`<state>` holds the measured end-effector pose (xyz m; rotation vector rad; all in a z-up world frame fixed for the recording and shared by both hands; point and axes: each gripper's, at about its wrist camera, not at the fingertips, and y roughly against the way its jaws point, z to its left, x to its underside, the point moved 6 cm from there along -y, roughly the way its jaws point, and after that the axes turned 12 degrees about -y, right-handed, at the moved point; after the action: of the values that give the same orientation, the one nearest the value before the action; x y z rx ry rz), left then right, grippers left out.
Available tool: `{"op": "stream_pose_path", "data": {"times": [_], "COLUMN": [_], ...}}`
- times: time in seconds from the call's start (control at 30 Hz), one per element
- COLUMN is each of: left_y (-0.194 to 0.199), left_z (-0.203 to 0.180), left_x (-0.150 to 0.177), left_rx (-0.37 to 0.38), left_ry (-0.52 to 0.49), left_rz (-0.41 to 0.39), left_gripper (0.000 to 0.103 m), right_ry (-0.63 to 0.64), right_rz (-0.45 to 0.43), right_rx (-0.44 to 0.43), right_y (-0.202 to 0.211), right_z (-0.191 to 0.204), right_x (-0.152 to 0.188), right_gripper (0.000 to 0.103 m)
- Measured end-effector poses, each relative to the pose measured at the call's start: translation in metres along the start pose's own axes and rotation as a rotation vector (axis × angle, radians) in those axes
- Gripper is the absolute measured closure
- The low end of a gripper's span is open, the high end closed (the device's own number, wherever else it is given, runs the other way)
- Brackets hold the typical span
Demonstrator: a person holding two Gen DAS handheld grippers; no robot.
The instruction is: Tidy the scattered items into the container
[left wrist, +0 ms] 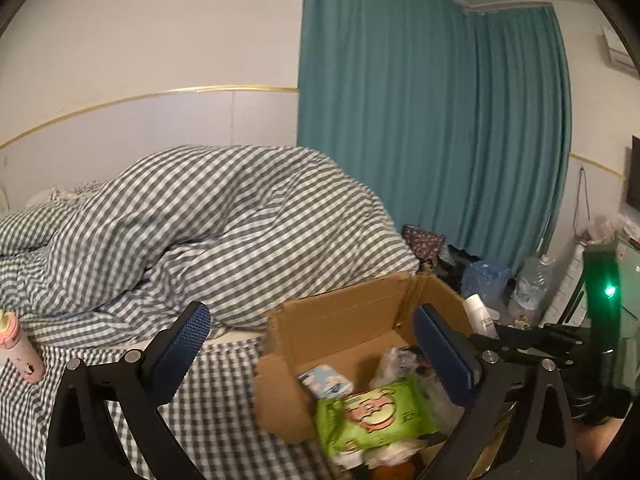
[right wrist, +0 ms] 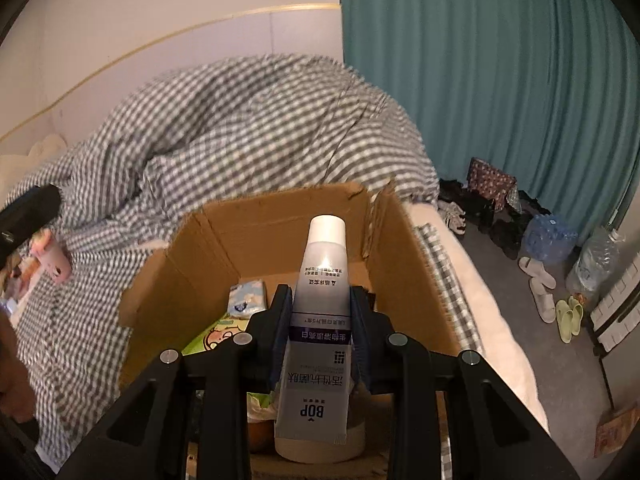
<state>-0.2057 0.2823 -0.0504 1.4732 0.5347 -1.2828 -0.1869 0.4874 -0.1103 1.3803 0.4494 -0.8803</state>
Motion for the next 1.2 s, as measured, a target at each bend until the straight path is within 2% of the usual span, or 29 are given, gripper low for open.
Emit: {"op": "stream_pose_path", "data": {"times": [0.13, 0.17, 0.2, 0.27, 0.47, 0.73, 0.9, 1.2], "left_y": [0.001, 0.002, 0.003, 0.005, 0.017, 0.054, 0.085, 0.127], "left_z": [0.015, 0.018, 0.02, 0.022, 0.025, 0.033, 0.046, 0.076], "left_x": [0.006, 0.007, 0.008, 0.008, 0.005, -0.003, -0.002, 0.013], "left_rx": [-0.007, -0.009, -0.009, -0.008, -0.007, -0.033, -0.065, -0.146], "left_ry": [0.024, 0.028, 0.03, 0.031, 0.027, 0.012, 0.012, 0.014], "left_rz": [0.015, 0.016, 0.017, 0.02, 0.01, -0.002, -0.021, -0.002], "left_gripper": [0.0, 0.0, 0.0, 0.0, 0.0, 0.0, 0.0, 0.0], "right_ry": [0.01, 0.008, 0.008, -0.002, -0.034, -0.032, -0.013, 0.041], "right_rz": [0.02, 0.026, 0.029, 0.004, -0.121, -0.216, -0.243, -0.219], "right_rx": [0.027, 0.039, 0.049, 0.061, 0.074, 0.059, 0.039, -0.011], "right_y": [-0.012, -0.014, -0.015, -0.011, 0.027, 0.083, 0.111, 0.133], "right_z": [0.002, 0.001, 0.001, 0.002, 0.006, 0.027, 0.049, 0.086], "right_x": [0.008, 0.009, 0.009, 0.006, -0.012, -0.023, -0.023, -0.005], "right_gripper": [0.074, 0.068, 0.044, 0.015, 0.009, 0.0, 0.0, 0.0]}}
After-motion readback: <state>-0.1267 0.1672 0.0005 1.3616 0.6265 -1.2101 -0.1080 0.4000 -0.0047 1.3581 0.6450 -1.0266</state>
